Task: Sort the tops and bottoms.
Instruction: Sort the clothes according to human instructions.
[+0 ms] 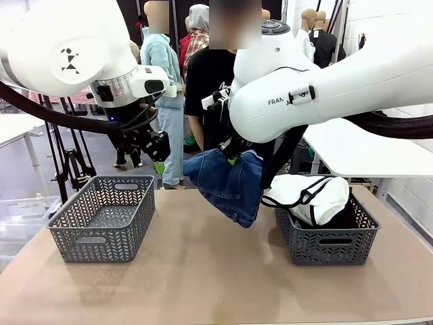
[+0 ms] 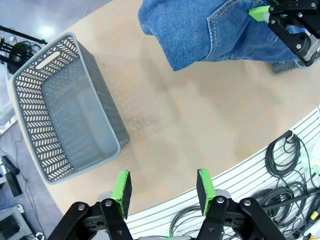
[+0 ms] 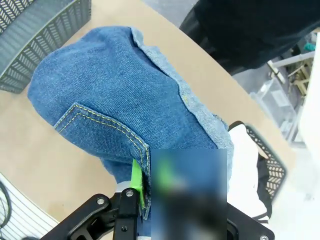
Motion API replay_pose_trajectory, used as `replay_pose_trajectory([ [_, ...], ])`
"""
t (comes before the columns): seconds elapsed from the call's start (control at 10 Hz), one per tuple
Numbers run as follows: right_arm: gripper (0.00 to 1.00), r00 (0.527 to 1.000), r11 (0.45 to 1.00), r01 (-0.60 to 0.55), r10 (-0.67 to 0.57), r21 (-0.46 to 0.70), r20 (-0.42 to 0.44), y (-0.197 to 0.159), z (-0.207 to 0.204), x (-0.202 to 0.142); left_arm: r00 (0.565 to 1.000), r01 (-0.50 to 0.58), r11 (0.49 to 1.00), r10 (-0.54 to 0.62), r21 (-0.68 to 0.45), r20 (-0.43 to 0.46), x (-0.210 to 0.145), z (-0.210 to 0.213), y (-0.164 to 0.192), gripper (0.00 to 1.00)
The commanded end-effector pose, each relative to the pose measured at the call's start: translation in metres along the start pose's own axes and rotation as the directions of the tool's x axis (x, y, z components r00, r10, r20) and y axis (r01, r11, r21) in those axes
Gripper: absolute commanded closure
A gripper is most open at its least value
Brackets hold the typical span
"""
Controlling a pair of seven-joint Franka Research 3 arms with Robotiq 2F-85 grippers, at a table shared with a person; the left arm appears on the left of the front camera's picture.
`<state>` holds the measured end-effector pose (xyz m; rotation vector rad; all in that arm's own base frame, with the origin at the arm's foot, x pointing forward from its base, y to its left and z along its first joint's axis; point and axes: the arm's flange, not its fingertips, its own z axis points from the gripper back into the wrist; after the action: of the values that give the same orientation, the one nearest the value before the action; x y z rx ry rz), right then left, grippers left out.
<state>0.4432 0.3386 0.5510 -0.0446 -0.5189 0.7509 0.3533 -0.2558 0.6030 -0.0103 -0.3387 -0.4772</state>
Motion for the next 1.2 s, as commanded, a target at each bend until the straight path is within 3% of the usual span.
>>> replay_pose_trajectory([
  [0.0,1.0,1.0,1.0,0.002,-0.002,-0.001,0.001,-0.0018,0.0038,0.0052,1.0,-0.009,1.0,0.009,-0.01,-0.001,-0.0037,-0.0003,0.0019,0.32],
  [1.1,1.0,1.0,1.0,0.002,-0.002,-0.001,0.001,-0.0018,0.0038,0.0052,1.0,-0.009,1.0,0.009,-0.01,-0.001,-0.0037,-0.0003,0.0019,0.32],
])
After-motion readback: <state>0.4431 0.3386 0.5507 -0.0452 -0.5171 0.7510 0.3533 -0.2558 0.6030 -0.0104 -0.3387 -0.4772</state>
